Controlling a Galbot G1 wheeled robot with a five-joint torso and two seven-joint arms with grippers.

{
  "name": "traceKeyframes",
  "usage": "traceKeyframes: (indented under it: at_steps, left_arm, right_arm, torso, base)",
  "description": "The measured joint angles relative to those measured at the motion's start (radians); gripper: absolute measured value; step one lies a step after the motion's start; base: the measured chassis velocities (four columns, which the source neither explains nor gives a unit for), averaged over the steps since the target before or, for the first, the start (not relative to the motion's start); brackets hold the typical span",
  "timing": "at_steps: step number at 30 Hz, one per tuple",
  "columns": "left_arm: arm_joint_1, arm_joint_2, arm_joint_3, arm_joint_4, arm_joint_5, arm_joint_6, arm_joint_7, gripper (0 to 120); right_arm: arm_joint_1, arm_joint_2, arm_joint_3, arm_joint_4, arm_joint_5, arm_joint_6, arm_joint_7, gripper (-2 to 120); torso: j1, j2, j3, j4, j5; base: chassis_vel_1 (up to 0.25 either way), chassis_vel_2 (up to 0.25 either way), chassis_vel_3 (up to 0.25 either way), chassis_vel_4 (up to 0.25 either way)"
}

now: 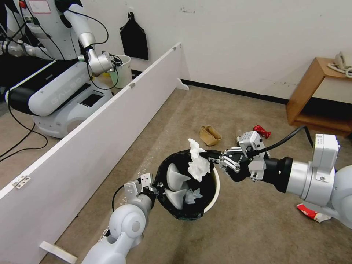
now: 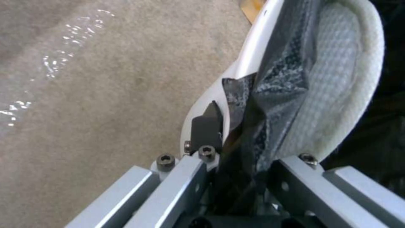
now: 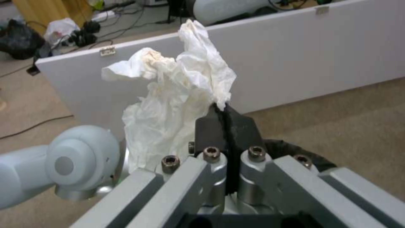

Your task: Pick up the trash bin, then pick up the garbage from the floor and place it into the trash bin.

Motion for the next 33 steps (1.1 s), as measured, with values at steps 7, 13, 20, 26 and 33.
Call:
traceKeyframes:
  at_steps: [7, 13, 20, 26, 33]
  left_arm:
    - [-0.008, -0.009, 0.016, -0.012, 0.001, 0.012, 0.008, 1]
    - [-0.001, -0.003, 0.021, -0.025, 0.001, 0.018, 0.011, 1]
    - [0.005, -0.004, 0.027, -0.034, 0.001, 0.023, 0.016, 1]
    - [0.007, -0.004, 0.031, -0.038, 0.001, 0.025, 0.020, 1]
    - [0.012, -0.005, 0.033, -0.045, 0.002, 0.025, 0.021, 1]
  right_arm:
    - [-0.032, 0.001, -0.003, 0.000, -0.028, -0.002, -0.005, 0]
    - [-0.039, 0.007, -0.006, 0.000, -0.041, -0.003, -0.007, 0]
    - [-0.047, 0.016, -0.013, 0.000, -0.059, -0.004, -0.011, 0]
    - [-0.050, 0.019, -0.016, 0.000, -0.067, -0.004, -0.010, 0]
    - [-0.060, 0.026, -0.017, -0.011, -0.082, -0.004, -0.010, 10]
  torso:
    - [0.000, 0.000, 0.000, -0.0001, 0.0000]
    - [0.000, 0.000, 0.000, 0.0000, 0.0000]
    - [0.000, 0.000, 0.000, 0.0000, -0.0001]
    - [0.000, 0.000, 0.000, 0.0000, -0.0001]
    - [0.000, 0.000, 0.000, 0.0000, -0.0001]
  base:
    - [0.000, 0.000, 0.000, 0.000]
    - [0.000, 0.000, 0.000, 0.000]
    - [0.000, 0.000, 0.000, 0.000]
    - [0.000, 0.000, 0.000, 0.000]
    - [0.000, 0.000, 0.000, 0.000]
